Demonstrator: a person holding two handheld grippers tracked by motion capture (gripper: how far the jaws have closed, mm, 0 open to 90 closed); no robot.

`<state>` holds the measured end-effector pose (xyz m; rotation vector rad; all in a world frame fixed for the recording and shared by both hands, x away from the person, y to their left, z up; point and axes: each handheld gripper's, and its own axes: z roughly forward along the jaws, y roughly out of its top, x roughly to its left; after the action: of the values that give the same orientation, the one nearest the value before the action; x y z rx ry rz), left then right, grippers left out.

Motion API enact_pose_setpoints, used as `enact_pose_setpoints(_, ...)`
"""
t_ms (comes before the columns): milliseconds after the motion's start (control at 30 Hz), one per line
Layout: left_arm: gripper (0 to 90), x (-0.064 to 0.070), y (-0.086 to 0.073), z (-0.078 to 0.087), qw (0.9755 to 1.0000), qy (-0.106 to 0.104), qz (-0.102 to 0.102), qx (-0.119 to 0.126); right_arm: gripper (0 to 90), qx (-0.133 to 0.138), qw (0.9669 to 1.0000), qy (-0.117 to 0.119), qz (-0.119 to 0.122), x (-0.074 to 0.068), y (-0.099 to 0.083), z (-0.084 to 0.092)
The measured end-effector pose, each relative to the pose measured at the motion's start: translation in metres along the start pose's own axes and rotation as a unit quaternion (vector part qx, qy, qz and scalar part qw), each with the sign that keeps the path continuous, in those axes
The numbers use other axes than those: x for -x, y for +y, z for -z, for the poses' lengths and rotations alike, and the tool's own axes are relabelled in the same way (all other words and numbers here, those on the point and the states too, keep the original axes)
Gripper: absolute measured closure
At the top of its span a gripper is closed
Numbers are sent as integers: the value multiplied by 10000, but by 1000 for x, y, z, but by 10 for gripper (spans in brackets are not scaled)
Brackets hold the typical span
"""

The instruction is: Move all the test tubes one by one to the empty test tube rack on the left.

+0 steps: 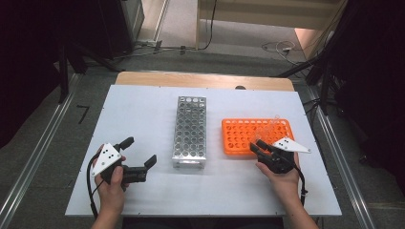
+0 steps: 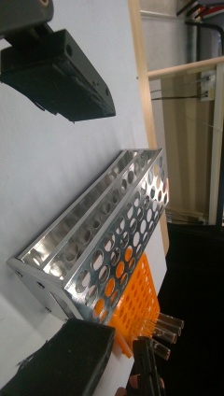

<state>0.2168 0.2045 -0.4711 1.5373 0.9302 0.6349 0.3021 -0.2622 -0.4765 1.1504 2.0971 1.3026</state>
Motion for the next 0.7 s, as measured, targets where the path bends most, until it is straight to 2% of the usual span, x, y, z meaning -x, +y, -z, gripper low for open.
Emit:
enact_pose_setpoints(333, 0, 4, -1, -4, 10000, -52, -9, -31, 695, -35, 10000, -43, -19, -2, -3, -7)
enact_pose_setpoints(600, 0, 4, -1, -5, 10000, -69, -1, -55, 686, 38, 9998, -150, 118, -4, -6, -11)
enact_pose_setpoints(700, 0, 5, -1, -5, 9999, -80, -11, -69, 728, 49, 9997, -212, 148, -5, -6, -12)
